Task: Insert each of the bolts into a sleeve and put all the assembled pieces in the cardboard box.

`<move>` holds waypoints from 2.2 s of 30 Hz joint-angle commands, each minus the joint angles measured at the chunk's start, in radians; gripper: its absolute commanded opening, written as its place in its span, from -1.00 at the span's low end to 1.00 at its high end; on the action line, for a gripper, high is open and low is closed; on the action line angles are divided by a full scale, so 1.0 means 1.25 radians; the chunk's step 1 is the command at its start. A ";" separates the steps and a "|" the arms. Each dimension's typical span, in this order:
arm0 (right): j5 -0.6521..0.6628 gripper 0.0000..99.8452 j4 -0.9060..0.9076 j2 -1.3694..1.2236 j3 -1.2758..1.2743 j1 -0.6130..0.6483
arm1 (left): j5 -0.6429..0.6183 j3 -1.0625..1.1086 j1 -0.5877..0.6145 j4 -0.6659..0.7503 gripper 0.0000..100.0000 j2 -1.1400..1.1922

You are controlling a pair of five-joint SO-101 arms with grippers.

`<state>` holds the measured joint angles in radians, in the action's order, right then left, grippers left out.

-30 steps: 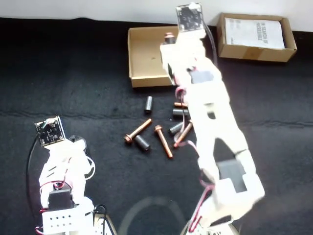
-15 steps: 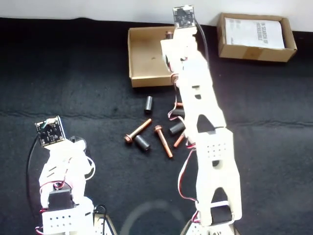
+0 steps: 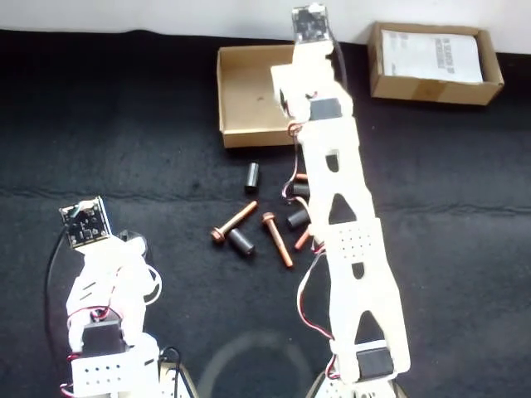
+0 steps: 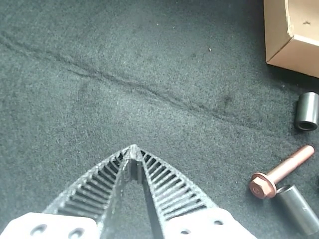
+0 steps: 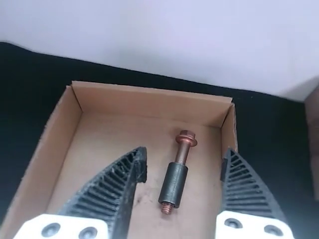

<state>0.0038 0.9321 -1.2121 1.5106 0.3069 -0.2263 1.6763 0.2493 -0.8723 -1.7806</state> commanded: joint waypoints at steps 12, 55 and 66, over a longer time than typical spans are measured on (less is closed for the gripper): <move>0.004 -0.56 0.557 0.211 0.212 0.044 | 0.005 0.015 0.009 -0.002 -0.98 -0.017; 0.771 -0.56 0.584 0.757 -0.995 0.040 | 0.005 0.015 0.013 -0.002 -0.98 -0.017; 0.800 -0.56 0.481 0.651 -0.995 0.033 | 0.006 0.015 0.014 -0.002 -0.98 -0.020</move>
<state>0.9935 1.5597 -0.3928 0.2631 0.3590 -0.2263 1.6763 0.2555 -0.8723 -1.7806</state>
